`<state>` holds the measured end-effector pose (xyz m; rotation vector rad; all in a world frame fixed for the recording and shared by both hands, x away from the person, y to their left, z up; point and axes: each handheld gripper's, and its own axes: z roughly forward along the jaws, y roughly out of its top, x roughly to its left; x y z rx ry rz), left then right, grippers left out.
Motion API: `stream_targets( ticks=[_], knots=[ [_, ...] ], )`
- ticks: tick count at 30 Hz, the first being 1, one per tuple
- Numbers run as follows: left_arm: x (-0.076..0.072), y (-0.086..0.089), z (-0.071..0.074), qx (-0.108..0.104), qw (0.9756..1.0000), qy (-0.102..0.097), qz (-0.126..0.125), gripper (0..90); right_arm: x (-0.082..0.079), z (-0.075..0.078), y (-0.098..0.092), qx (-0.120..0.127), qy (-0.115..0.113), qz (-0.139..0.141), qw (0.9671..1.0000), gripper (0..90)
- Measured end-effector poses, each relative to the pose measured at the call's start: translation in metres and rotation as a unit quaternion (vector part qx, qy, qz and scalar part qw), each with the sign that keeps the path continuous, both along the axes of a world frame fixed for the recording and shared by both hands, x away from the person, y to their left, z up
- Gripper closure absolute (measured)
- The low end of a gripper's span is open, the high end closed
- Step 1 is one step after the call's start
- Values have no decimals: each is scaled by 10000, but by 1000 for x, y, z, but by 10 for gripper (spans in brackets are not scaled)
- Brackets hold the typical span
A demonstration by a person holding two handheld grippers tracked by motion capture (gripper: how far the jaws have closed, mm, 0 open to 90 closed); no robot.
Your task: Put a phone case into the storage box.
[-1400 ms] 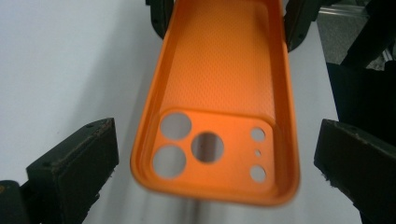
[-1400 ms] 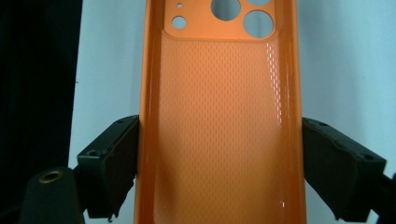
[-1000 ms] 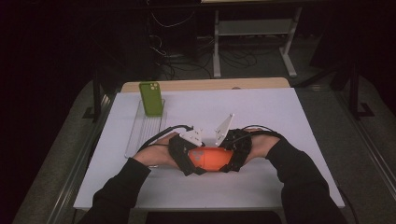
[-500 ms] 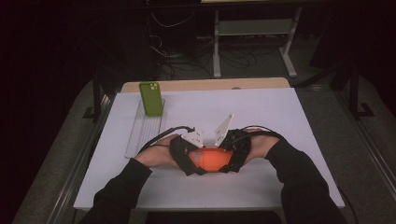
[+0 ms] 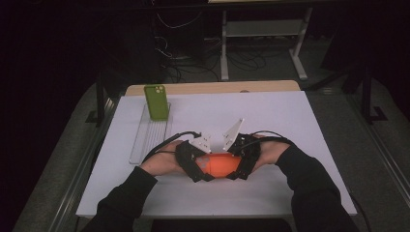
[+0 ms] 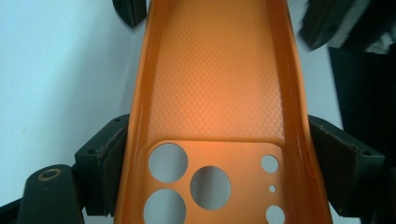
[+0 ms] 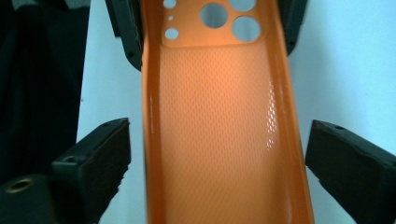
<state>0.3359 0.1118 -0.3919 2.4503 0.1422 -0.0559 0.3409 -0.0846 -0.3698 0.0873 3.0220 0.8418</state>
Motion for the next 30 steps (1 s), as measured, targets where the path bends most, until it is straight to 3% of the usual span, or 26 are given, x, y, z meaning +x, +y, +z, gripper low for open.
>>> stream_targets(
  ticks=[3,6,9,12,14,18,20,22,23,26,27,30],
  knots=[
    [0,2,-2,58,9999,23,136,161,2,3,-6,164,-25,-174,9997,33],
    [0,3,-4,17,9989,45,460,161,5,5,-13,402,-13,-466,9981,33],
    [0,4,-5,118,9968,7,791,160,9,5,-23,601,28,-764,9953,30],
    [-1,4,-7,128,9921,-52,1244,160,10,4,-31,769,-3,-1038,9916,28],
    [0,5,-6,96,9873,-102,1582,160,10,2,-38,858,-49,-1316,9876,27],
    [-1,8,-7,39,9816,-125,1904,160,9,-2,-47,971,9,-1633,9818,26],
    [-3,9,-8,-19,9790,-119,2037,160,7,-4,-51,1125,87,-1798,9772,22],
    [-4,10,-9,-48,9767,-81,2146,160,1,-6,-54,1270,334,-2124,9683,20],
    [-4,10,-9,-42,9757,-58,2190,160,-1,-8,-56,1333,347,-2221,9652,17],
    [-2,12,-9,66,9762,-85,2165,159,-6,-16,-63,1524,227,-2612,9529,12],
    [-2,12,-10,13,9747,-47,2232,159,-8,-19,-65,1580,200,-2719,9491,11],
    [-2,12,-10,-9,9753,21,2211,159,-13,-28,-70,1602,85,-3129,9362,11]
  ],
)
